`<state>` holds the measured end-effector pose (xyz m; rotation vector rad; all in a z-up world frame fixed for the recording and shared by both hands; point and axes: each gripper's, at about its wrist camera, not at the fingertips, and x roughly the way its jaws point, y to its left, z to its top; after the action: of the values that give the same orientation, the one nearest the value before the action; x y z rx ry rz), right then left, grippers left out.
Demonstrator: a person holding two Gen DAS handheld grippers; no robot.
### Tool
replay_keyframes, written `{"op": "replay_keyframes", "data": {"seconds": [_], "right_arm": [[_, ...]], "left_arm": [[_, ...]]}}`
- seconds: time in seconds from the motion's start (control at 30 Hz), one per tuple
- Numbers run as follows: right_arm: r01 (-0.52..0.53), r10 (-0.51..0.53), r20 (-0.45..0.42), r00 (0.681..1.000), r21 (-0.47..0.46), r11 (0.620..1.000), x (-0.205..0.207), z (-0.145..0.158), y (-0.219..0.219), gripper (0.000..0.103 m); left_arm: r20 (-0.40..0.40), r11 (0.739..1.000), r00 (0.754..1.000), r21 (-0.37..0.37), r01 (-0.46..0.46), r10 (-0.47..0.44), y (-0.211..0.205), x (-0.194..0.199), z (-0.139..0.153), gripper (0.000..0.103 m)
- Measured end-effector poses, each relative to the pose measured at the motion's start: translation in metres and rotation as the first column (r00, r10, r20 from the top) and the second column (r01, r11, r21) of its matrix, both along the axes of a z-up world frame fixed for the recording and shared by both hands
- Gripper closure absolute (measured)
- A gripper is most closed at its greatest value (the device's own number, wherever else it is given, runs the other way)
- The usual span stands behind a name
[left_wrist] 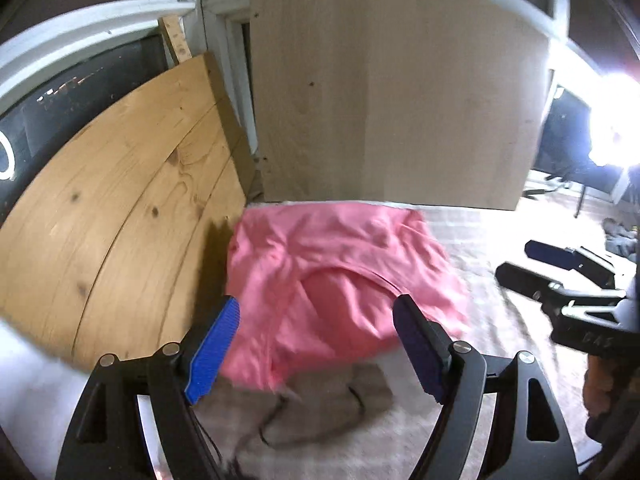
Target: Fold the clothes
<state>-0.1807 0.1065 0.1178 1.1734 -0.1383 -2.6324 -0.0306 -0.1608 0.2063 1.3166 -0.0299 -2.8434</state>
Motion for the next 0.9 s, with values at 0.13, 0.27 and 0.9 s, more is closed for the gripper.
{"op": "replay_keyframes", "data": {"seconds": [0.13, 0.27, 0.9], "right_arm": [[-0.011, 0.012, -0.016, 1.0, 0.082, 0.997, 0.046, 0.001, -0.002, 0.035], [0.022, -0.021, -0.01, 1.0, 0.149, 0.989, 0.093, -0.007, 0.008, 0.034], [0.156, -0.17, 0.084, 0.982, 0.147, 0.977, 0.207, -0.037, 0.081, 0.034]], "left_arm": [[0.012, 1.0, 1.0, -0.012, -0.005, 0.005, 0.015, 0.036, 0.003, 0.025], [0.029, 0.999, 0.999, -0.03, -0.015, 0.016, 0.029, 0.069, 0.002, 0.025], [0.085, 0.997, 0.994, 0.046, -0.067, 0.063, 0.04, 0.164, -0.013, 0.025]]}}
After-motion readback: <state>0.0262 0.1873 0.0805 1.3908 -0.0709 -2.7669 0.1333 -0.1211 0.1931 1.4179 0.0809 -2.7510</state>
